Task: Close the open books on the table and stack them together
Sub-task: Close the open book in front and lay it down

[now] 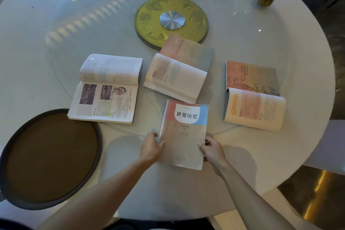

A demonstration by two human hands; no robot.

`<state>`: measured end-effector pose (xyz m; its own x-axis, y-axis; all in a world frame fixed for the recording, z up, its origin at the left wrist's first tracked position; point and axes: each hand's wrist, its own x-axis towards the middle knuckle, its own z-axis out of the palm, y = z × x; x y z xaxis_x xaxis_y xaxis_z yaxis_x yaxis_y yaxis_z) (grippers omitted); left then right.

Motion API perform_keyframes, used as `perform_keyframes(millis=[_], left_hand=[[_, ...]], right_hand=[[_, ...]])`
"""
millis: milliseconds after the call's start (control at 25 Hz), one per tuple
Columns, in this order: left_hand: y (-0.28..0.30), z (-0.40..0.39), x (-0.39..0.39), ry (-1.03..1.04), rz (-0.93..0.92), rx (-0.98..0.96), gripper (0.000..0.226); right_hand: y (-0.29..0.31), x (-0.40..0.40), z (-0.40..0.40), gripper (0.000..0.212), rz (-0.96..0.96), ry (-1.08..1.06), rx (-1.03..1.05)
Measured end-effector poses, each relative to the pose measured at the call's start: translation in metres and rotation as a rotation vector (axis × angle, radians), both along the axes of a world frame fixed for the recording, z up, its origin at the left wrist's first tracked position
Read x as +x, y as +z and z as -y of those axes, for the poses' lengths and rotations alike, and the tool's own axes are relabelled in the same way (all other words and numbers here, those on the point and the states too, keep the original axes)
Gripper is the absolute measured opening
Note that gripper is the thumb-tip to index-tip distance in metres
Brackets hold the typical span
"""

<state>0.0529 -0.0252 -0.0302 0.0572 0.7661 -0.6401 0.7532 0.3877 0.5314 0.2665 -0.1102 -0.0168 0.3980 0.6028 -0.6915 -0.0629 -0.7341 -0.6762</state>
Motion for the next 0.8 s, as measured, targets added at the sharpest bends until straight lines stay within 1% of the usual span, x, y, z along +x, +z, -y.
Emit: perform_keyframes(millis=[80,160,240,280,400,480,520,560,640,720,800], left_hand=[[0.001,-0.001,-0.007,0.058,0.063,-0.063,0.031],[0.0,-0.001,-0.019,0.082,0.052,-0.03,0.019],[-0.002,-0.004,-0.032,0.118,0.027,0.02,0.012],[-0.002,-0.007,-0.038,0.128,0.02,0.042,0.01],[0.0,-0.014,-0.049,0.078,-0.003,0.045,0.011],[0.002,-0.018,-0.051,-0.016,-0.064,0.055,0.018],[0.003,-0.02,-0.051,-0.06,-0.093,0.097,0.022],[0.007,-0.025,-0.043,-0.096,-0.076,0.152,0.025],[0.017,-0.036,-0.023,-0.086,0.071,0.179,0.025],[0.029,-0.049,0.015,-0.123,0.223,0.107,0.025],[0.037,-0.061,0.058,-0.178,0.305,0.018,0.03]], right_hand=[[0.001,-0.002,-0.007,0.016,-0.008,0.035,0.004],[-0.003,-0.007,-0.016,0.021,0.021,0.101,-0.014],[-0.008,-0.017,-0.025,0.028,0.107,0.174,-0.048],[-0.011,-0.024,-0.03,0.026,0.167,0.195,-0.064],[-0.016,-0.035,-0.038,0.01,0.334,0.178,-0.056],[-0.014,-0.038,-0.037,0.008,0.37,0.168,-0.057],[-0.013,-0.038,-0.036,0.005,0.374,0.176,-0.058],[-0.01,-0.03,-0.033,0.004,0.38,0.17,-0.053],[-0.003,-0.013,-0.03,0.009,0.384,0.15,-0.02],[0.008,0.022,-0.025,0.012,0.389,0.037,0.009],[0.018,0.066,-0.018,0.012,0.415,-0.071,0.013]])
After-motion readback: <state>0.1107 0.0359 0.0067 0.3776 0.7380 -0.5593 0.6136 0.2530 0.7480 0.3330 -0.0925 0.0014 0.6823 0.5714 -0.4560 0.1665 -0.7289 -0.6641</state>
